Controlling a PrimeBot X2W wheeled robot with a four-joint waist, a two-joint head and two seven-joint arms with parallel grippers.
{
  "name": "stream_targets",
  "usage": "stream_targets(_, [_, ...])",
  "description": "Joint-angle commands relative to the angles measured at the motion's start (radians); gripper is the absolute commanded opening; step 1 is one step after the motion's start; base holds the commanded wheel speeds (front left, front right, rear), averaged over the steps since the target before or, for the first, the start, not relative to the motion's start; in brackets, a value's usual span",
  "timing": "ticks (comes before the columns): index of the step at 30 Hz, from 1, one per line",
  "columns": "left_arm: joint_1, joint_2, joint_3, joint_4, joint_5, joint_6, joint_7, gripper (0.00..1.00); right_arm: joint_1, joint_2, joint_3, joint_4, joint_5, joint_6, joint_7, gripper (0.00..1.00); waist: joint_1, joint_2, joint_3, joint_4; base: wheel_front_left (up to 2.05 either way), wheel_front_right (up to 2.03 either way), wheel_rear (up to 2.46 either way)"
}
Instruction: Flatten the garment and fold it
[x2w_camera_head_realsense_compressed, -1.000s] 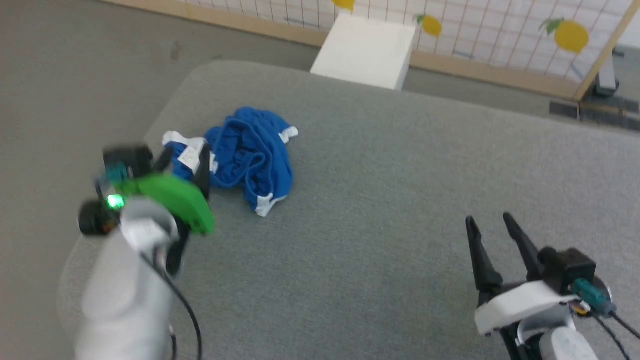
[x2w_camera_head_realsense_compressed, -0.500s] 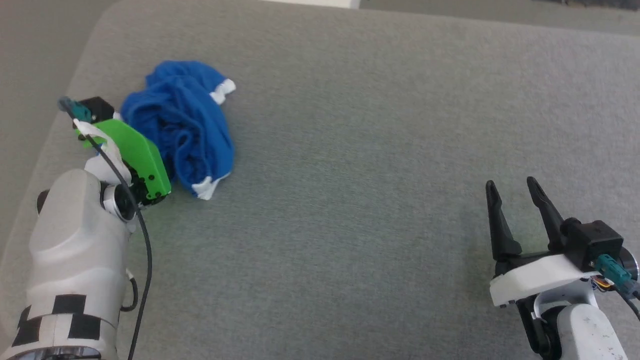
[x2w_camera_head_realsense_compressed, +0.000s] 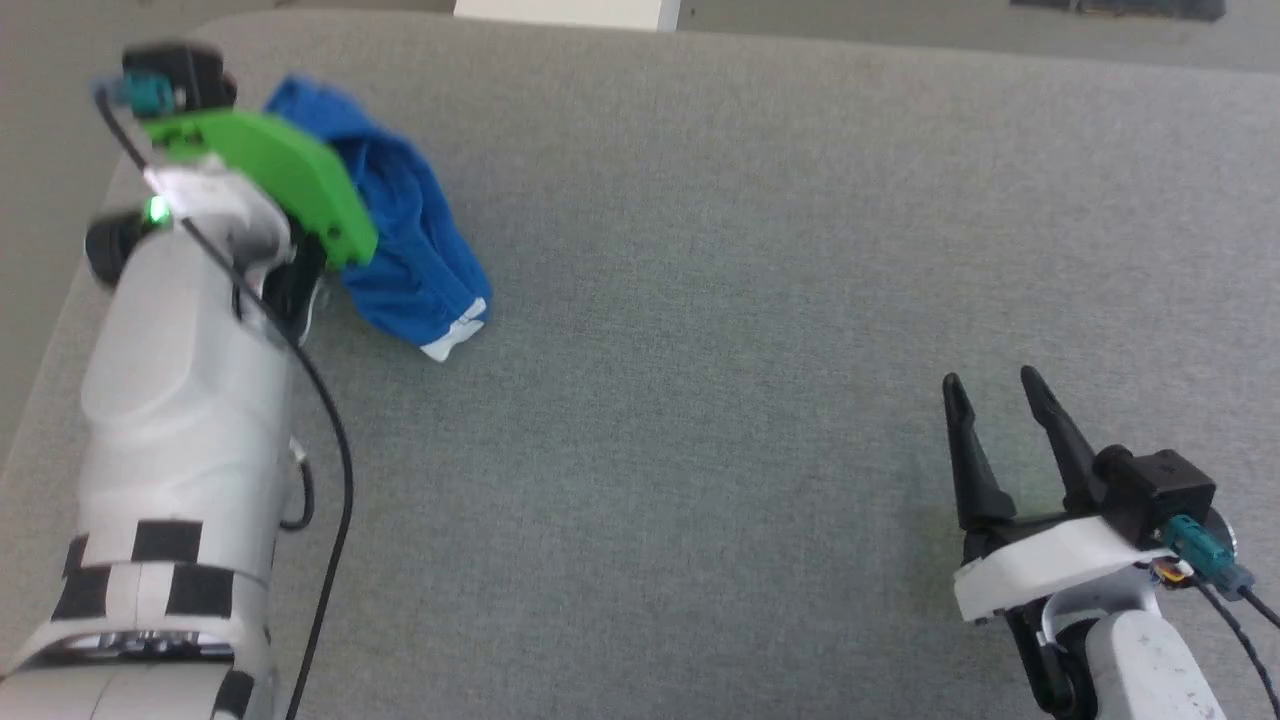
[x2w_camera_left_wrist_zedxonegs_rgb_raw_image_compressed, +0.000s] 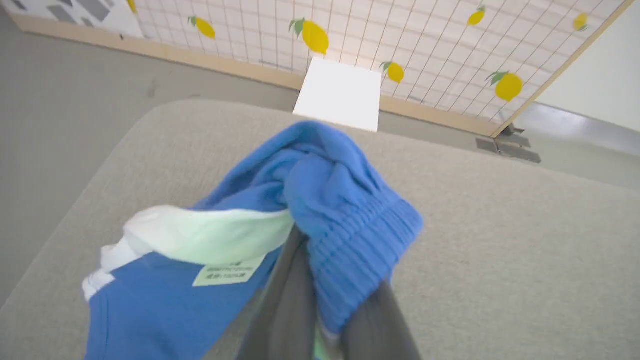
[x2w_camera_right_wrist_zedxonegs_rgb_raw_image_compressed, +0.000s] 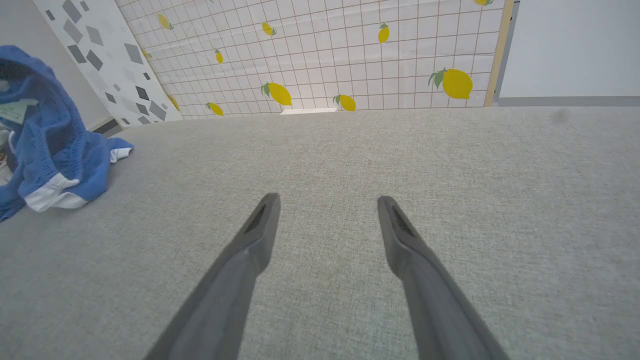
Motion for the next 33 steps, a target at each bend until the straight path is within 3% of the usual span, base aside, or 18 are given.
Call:
stream_targets(1, [-0.037, -0.013, -0.008, -0.026, -0.008, -0.015, -0.019, 0.0, -0.012, 0.0, 0.005, 0.011, 0.013, -0.002, -0.012, 1.0, -0.0001, 0.0, -0.061, -0.025, 0.0, 0.0, 0.0])
stream_targets(7, [-0.08, -0.096, -0.079, -0.197, -0.124, -0.043, -0.029, 0.0, 0.011, 0.0, 0.007, 0.055, 0.049, -0.002, -0.038, 1.0, -0.0001, 0.0, -0.139, -0.092, 0.0, 0.0, 0.0])
stream_targets(12, [0.022, -0.127, -0.26, -0.337, -0.227, -0.044, 0.068, 0.0, 0.03, 0.0, -0.001, 0.08, 0.063, -0.002, -0.052, 1.0, -0.0001, 0.0, -0.183, -0.152, 0.0, 0.0, 0.0])
stream_targets(17, [0.204, -0.134, -0.42, -0.335, -0.244, -0.044, 0.167, 0.0, 0.042, 0.0, -0.024, 0.089, 0.071, -0.002, -0.061, 1.0, -0.0001, 0.0, -0.197, -0.201, 0.0, 0.0, 0.0])
stream_targets(18, [0.316, -0.14, -0.508, -0.306, -0.257, -0.044, 0.222, 0.0, 0.052, 0.0, -0.04, 0.093, 0.073, -0.002, -0.065, 1.0, -0.0001, 0.0, -0.199, -0.215, 0.0, 0.0, 0.0])
stream_targets(22, [0.431, -0.145, -0.595, -0.269, -0.291, -0.039, 0.303, 0.0, 0.058, 0.0, -0.048, 0.099, 0.077, -0.002, -0.068, 1.0, -0.0001, 0.0, -0.2, -0.222, 0.0, 0.0, 0.0])
stream_targets(23, [0.455, -0.146, -0.61, -0.264, -0.304, -0.034, 0.319, 0.31, 0.059, 0.0, -0.049, 0.101, 0.079, -0.002, -0.069, 1.0, -0.0001, 0.0, -0.201, -0.221, 0.0, 0.0, 0.0])
stream_targets(24, [0.468, -0.146, -0.628, -0.26, -0.306, -0.031, 0.338, 1.0, 0.06, 0.0, -0.051, 0.103, 0.082, -0.002, -0.07, 1.0, -0.0001, 0.0, -0.203, -0.218, 0.0, 0.0, 0.0])
stream_targets(28, [0.494, -0.147, -0.637, -0.29, -0.345, -0.01, 0.364, 1.0, 0.061, 0.0, -0.044, 0.116, 0.096, -0.002, -0.072, 1.0, -0.0001, 0.0, -0.218, -0.203, 0.0, 0.0, 0.0])
stream_targets(33, [0.493, -0.147, -0.547, -0.409, -0.423, 0.024, 0.317, 1.0, 0.067, 0.0, -0.045, 0.129, 0.104, -0.002, -0.075, 1.0, -0.0001, 0.0, -0.252, -0.176, 0.0, 0.0, 0.0])
